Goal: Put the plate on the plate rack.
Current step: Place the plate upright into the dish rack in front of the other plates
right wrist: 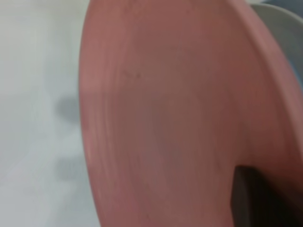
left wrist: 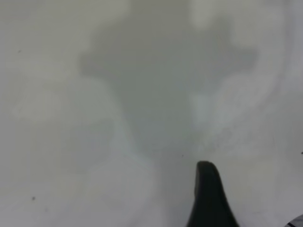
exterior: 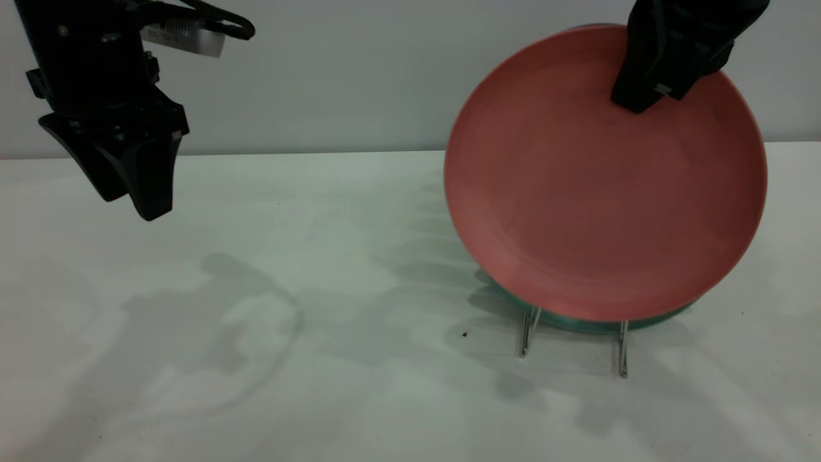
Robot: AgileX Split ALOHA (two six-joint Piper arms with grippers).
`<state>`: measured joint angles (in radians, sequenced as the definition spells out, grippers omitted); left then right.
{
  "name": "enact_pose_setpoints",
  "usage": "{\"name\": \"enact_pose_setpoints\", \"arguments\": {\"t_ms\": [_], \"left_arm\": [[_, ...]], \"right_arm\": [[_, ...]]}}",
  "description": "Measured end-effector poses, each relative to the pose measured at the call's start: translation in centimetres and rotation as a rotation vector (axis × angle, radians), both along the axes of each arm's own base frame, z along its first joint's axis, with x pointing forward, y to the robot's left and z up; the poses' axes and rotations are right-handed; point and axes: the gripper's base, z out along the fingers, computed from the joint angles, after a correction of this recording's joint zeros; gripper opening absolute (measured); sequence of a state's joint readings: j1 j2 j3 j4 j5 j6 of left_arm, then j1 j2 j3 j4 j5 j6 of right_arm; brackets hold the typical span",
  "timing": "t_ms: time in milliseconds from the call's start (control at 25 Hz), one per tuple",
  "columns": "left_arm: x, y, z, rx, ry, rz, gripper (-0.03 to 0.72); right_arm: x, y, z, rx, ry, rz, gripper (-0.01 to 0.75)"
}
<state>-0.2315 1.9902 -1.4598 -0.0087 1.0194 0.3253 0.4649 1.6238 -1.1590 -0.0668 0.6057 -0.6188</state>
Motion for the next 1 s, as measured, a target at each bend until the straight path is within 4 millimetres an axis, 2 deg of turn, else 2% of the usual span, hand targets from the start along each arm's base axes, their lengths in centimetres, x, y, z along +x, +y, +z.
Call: {"name": "enact_pose_setpoints", "arguments": {"t_ms": [160, 520, 1000], "left_arm": [[0.1, 0.4, 0.0, -0.078, 0.015, 0.014, 0.474], [0.8, 3.0, 0.3, -0.241, 0.025, 0.133, 0.454], [0.8, 3.1, 0.3, -0.249, 0.019, 0.134, 0.452]], "right_arm": [[0.2, -0.2, 0.1, -0.027, -0.027, -0.021, 0.087], [0.7, -0.4, 0.5, -0.059, -0.109, -0.017, 0.087], [0.2, 0.3, 0.4, -0.132, -0.124, 0.023, 0.087]]}}
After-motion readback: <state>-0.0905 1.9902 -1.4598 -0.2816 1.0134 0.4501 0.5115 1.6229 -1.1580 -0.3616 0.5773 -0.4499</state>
